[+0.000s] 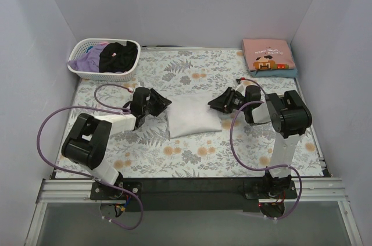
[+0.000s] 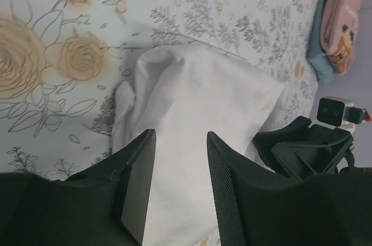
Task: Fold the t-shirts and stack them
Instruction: Fold the tshirt, then neatly place the folded tshirt to the corner
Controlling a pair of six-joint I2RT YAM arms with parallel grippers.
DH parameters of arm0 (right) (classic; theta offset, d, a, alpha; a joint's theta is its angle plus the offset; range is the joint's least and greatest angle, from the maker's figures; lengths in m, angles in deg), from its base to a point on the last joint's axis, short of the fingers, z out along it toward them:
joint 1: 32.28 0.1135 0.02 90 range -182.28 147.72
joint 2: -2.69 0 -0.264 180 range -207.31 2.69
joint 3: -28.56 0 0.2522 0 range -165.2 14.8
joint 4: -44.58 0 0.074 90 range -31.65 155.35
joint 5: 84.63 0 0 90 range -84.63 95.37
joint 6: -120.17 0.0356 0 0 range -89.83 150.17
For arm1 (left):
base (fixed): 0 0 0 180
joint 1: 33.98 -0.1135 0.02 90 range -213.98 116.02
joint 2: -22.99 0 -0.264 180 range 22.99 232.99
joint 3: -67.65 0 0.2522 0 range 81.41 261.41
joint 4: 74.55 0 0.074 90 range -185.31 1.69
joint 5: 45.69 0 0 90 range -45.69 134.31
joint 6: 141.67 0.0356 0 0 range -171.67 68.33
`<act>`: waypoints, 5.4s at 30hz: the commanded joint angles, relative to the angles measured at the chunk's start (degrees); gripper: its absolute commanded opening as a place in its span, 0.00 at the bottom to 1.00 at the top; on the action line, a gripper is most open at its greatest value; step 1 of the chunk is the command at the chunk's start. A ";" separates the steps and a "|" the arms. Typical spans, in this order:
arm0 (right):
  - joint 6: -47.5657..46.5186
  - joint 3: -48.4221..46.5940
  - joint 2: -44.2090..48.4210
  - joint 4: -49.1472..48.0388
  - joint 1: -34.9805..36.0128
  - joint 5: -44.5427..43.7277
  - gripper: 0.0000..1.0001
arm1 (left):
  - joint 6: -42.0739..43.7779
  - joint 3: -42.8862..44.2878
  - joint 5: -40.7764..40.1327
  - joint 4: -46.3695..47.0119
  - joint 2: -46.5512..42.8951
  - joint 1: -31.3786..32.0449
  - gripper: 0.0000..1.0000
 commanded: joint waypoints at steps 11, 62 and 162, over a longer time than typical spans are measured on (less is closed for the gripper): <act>4.59 -14.92 -3.75 -3.58 1.15 2.66 0.47 | 4.54 12.36 -0.64 0.31 6.54 -0.55 0.40; -32.86 2.56 57.58 72.45 -19.41 -31.52 0.98 | 45.67 36.61 -30.97 -35.72 12.86 42.77 0.67; -37.83 -11.66 14.00 55.03 6.60 -27.19 0.01 | 38.99 33.29 -28.78 -46.80 -4.34 32.25 0.68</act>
